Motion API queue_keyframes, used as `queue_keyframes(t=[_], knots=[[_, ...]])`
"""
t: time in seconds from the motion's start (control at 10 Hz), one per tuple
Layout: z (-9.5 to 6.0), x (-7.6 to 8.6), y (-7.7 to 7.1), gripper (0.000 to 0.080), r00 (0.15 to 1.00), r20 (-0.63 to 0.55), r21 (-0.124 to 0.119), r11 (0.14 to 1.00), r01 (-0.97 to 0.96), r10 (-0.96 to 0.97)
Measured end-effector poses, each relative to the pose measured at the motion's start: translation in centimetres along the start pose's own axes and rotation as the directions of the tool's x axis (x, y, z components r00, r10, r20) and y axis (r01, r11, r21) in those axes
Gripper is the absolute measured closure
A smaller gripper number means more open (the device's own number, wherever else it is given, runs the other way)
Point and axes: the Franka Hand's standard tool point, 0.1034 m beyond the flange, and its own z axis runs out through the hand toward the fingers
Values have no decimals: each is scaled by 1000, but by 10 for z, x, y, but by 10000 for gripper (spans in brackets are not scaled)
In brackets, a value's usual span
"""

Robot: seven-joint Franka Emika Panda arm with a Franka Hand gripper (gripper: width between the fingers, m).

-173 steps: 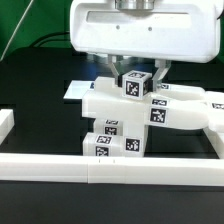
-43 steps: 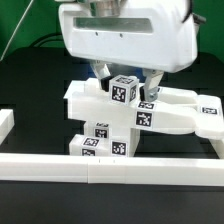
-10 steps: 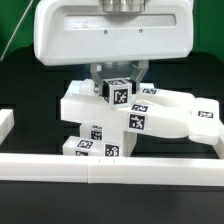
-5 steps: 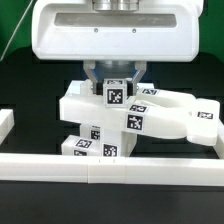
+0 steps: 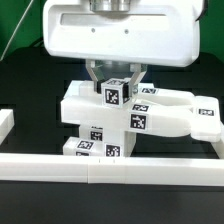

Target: Assemble chair

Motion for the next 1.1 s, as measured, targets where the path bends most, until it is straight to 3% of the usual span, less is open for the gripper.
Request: queue_keyframes(t=[0.2, 0.5, 0.8, 0.9, 1.0, 1.1], knots=[[1, 0, -1, 515, 991, -2, 20, 991, -135, 135], [1, -4, -7, 515, 952, 8, 25, 951, -307, 307], [2, -4, -8, 515, 934, 14, 28, 934, -357, 357], [2, -4, -8, 317, 944, 13, 28, 943, -331, 330], [0, -2, -9, 207, 948, 10, 32, 947, -319, 319], [-3, -1, -11, 207, 957, 6, 38, 956, -292, 292]])
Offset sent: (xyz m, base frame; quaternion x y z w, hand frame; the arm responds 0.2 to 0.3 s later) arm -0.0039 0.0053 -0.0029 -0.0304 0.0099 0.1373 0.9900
